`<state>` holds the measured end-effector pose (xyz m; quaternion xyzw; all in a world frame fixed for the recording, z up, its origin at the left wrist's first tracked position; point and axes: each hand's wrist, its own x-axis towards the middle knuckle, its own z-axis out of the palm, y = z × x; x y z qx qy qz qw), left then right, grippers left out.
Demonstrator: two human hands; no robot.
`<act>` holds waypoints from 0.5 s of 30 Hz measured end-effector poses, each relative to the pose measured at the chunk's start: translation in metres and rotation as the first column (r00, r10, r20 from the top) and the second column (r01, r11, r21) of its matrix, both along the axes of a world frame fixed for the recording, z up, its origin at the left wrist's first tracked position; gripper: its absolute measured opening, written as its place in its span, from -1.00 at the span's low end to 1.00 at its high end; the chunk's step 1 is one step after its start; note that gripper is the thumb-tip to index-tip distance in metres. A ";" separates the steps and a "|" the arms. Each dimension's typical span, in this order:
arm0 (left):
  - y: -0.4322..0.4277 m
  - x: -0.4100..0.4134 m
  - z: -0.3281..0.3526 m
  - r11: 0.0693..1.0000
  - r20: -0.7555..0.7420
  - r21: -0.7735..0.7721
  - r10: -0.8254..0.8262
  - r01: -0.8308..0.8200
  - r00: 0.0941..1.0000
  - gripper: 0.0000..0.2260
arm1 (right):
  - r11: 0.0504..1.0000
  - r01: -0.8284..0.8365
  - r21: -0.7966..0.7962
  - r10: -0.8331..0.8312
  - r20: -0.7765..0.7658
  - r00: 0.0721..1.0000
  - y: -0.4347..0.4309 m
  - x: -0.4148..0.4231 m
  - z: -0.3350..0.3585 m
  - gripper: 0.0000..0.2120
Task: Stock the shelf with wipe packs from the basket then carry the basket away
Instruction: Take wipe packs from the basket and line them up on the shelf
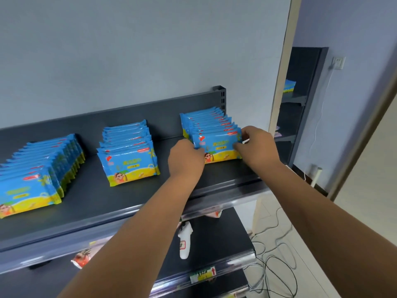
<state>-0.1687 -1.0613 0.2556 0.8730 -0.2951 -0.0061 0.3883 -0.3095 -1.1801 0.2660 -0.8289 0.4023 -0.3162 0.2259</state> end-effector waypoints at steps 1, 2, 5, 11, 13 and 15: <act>0.001 -0.002 0.000 1.000 0.006 0.000 0.007 -0.007 1.000 -0.77 | 1.000 -0.003 0.001 0.003 -0.007 1.000 0.001 0.000 0.001 -0.76; 0.001 -0.003 0.000 1.000 0.008 0.001 0.012 -0.012 1.000 -0.77 | 1.000 -0.006 0.001 0.006 -0.012 1.000 0.002 -0.001 0.001 -0.74; 0.001 -0.004 0.000 1.000 0.002 -0.004 0.019 -0.019 1.000 -0.76 | 1.000 -0.007 0.005 0.007 -0.027 1.000 0.006 -0.002 0.001 -0.67; 0.010 -0.015 0.006 1.000 -0.024 0.017 0.018 -0.018 1.000 -0.77 | 0.997 0.073 0.006 -0.073 -0.042 0.996 0.015 -0.003 -0.001 -0.55; 0.021 -0.027 0.016 0.998 -0.002 0.068 -0.018 0.018 1.000 -0.75 | 0.992 0.119 -0.033 -0.120 -0.021 0.993 0.022 -0.004 -0.002 -0.50; 0.033 -0.039 0.023 0.992 0.121 0.118 -0.063 0.049 0.991 -0.68 | 0.984 0.150 -0.096 -0.147 0.033 0.989 0.032 -0.005 -0.003 -0.51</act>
